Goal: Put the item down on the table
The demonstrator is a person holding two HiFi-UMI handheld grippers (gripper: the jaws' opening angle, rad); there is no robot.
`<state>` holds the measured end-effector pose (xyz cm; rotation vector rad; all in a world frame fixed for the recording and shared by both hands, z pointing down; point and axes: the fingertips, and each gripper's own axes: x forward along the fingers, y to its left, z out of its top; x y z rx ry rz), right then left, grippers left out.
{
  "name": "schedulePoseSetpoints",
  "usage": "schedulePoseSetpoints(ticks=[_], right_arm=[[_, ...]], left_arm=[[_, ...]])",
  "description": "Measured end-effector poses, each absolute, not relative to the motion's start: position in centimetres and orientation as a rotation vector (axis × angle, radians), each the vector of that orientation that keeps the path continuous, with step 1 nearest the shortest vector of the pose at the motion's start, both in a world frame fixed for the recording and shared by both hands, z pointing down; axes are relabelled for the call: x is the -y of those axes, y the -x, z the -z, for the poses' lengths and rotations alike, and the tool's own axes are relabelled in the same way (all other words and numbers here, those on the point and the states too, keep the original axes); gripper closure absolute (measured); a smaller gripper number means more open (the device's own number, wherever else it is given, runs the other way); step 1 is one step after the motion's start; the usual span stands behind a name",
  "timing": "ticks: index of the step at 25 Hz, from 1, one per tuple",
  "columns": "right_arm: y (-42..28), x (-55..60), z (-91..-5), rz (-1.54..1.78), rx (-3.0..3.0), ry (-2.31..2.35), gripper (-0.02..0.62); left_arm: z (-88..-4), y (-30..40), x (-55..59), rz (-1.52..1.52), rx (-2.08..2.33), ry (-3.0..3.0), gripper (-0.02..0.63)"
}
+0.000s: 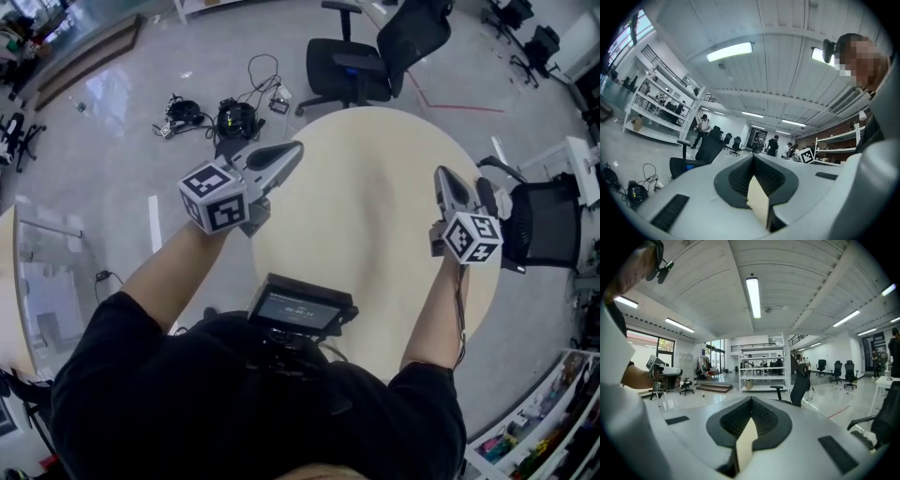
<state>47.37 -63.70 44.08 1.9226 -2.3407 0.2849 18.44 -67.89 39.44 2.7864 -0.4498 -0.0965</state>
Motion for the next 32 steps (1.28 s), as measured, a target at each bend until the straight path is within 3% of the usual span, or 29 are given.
schedulePoseSetpoints(ticks=[21, 27, 32], right_arm=[[0.4, 69.7, -37.2, -0.333, 2.668, -1.457, 0.589], [9.8, 69.6, -34.8, -0.329, 2.763, -1.321, 0.589], [14.3, 69.2, -32.7, -0.299, 2.845, -1.135, 0.589]], left_arm=[[-33.6, 28.5, 65.1, 0.179, 0.966, -2.734, 0.604], [-32.8, 38.1, 63.9, 0.193, 1.099, -2.677, 0.604], [-31.2, 42.1, 62.3, 0.217, 1.246, -2.62, 0.604]])
